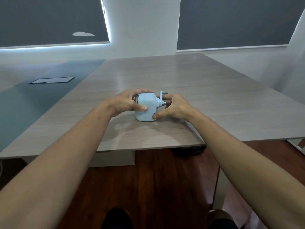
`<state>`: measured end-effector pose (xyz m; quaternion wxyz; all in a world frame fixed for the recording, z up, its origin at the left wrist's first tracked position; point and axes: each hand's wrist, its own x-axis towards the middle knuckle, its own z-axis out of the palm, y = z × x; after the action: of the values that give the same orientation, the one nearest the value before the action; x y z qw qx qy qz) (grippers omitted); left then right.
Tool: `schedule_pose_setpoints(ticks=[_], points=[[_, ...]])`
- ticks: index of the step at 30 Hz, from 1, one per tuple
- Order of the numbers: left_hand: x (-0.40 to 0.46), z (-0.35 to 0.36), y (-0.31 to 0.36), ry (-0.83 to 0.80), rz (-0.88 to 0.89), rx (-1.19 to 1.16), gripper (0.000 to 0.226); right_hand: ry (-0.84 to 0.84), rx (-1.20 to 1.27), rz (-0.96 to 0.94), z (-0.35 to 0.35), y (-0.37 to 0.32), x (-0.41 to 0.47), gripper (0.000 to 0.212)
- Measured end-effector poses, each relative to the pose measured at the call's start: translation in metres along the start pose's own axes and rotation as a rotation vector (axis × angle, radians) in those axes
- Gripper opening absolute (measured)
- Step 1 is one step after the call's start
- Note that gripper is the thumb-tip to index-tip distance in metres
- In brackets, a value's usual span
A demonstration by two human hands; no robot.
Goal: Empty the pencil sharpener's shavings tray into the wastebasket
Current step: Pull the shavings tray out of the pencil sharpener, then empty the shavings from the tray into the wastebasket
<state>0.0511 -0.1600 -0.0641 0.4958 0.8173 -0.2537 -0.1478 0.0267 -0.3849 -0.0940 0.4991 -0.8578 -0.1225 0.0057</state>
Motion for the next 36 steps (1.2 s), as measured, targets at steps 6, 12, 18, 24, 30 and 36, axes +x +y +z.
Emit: schedule_pose_setpoints(ticks=[6, 12, 18, 24, 30, 36], points=[[-0.001, 0.001, 0.001, 0.002, -0.012, -0.007, 0.067, 0.021, 0.004, 0.008, -0.002, -0.001, -0.006, 0.065], [-0.003, 0.003, 0.003, 0.016, -0.023, -0.017, 0.066, 0.067, -0.013, 0.025, -0.016, 0.006, -0.018, 0.057], [-0.006, 0.004, 0.001, 0.034, -0.05, -0.016, 0.077, 0.119, -0.022, 0.07, -0.038, 0.014, -0.041, 0.053], [-0.008, 0.013, 0.014, 0.183, -0.054, 0.04, 0.09, 0.18, 0.055, 0.085, -0.062, 0.023, -0.078, 0.054], [0.002, 0.047, 0.053, 0.375, -0.035, 0.263, 0.048, 0.298, 0.118, 0.113, -0.091, 0.032, -0.121, 0.056], [0.024, 0.119, 0.096, 0.4, 0.065, 0.4, 0.046, 0.415, 0.069, 0.155, -0.127, 0.039, -0.178, 0.054]])
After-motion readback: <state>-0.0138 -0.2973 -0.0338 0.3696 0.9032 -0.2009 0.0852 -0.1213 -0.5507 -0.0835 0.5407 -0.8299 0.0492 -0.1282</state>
